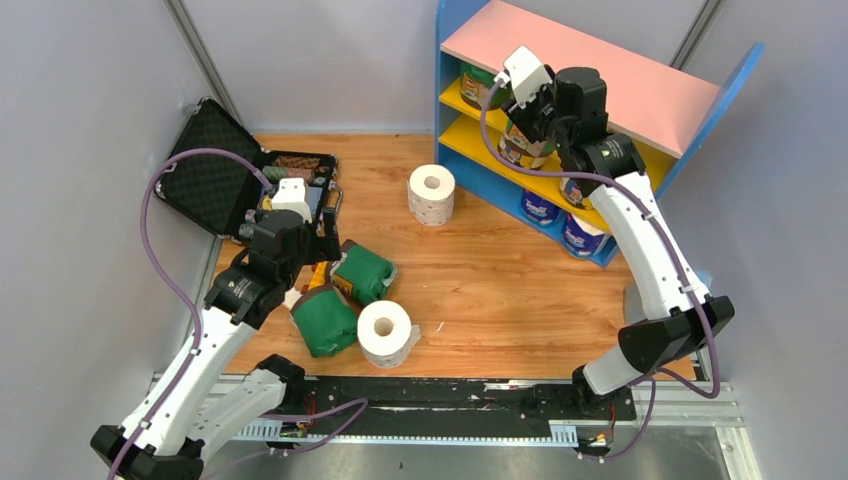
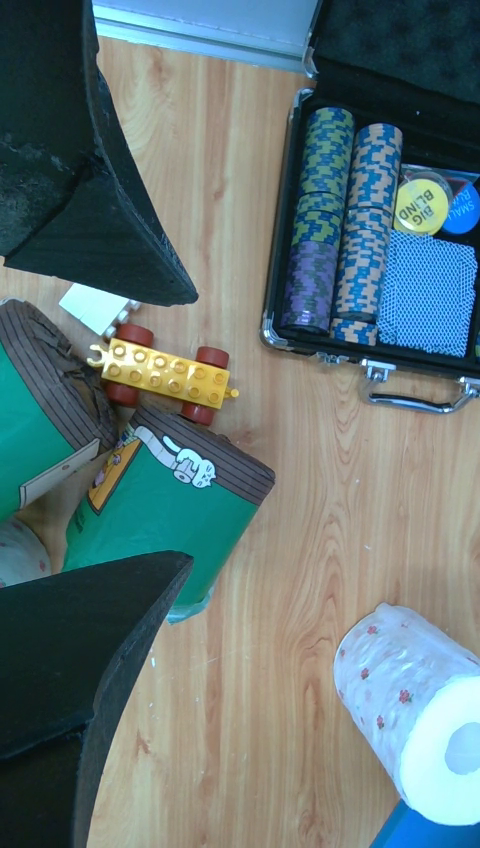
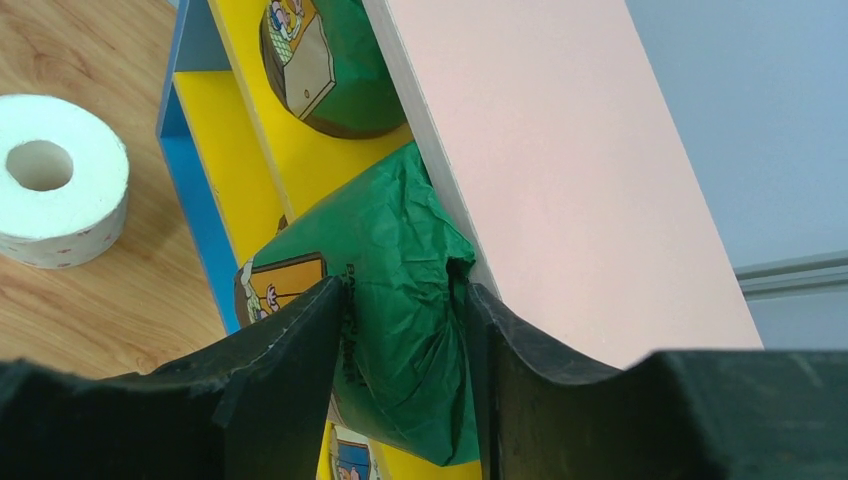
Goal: Place and organize the paper towels onto the shelf
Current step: Place the paper towel on the shelf.
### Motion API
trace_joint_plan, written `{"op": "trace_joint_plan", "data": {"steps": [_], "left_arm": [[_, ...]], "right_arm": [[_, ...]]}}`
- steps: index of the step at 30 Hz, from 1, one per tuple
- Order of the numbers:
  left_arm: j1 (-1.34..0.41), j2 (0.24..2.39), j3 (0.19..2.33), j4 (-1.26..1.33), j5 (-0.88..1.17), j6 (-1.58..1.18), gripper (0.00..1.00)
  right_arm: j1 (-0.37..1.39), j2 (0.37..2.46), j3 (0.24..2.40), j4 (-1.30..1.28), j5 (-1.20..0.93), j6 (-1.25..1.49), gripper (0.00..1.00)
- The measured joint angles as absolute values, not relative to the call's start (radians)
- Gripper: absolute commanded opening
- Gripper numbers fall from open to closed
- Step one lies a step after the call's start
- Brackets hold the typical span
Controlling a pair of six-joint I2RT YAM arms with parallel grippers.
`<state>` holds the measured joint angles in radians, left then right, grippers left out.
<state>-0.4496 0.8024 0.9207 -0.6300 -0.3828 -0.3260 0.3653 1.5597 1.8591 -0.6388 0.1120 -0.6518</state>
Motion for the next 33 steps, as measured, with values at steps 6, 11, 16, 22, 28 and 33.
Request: {"op": "trace_joint_plan", "data": {"steps": [6, 11, 16, 22, 28, 33], "left_arm": [[-0.450, 0.802, 0.921, -0.630, -0.383, -0.326, 1.00], [-0.450, 0.802, 0.921, -0.630, -0.383, -0.326, 1.00], [-0.450, 0.802, 0.921, -0.630, -0.383, -0.326, 1.00], [-0.450, 0.802, 0.921, -0.630, -0.383, -0.326, 1.00], [-0.450, 0.802, 0.921, -0.630, -0.383, -0.326, 1.00], [-0.450, 0.802, 0.921, -0.630, -0.383, -0.326, 1.00]], "right_arm": [[0.368, 1.513, 1.771, -0.562, 0.134, -0.638, 0.54], [0.380, 1.509, 1.740, -0.511, 0.169, -0.627, 0.55], [0.393, 1.493, 1.686, -0.439, 0.207, -0.621, 0.59], [0.406, 1.477, 1.627, -0.360, 0.237, -0.636, 0.63], [0.414, 1.473, 1.595, -0.313, 0.260, -0.658, 0.69], [0.427, 1.459, 1.564, -0.297, 0.269, -0.676, 0.86]]}}
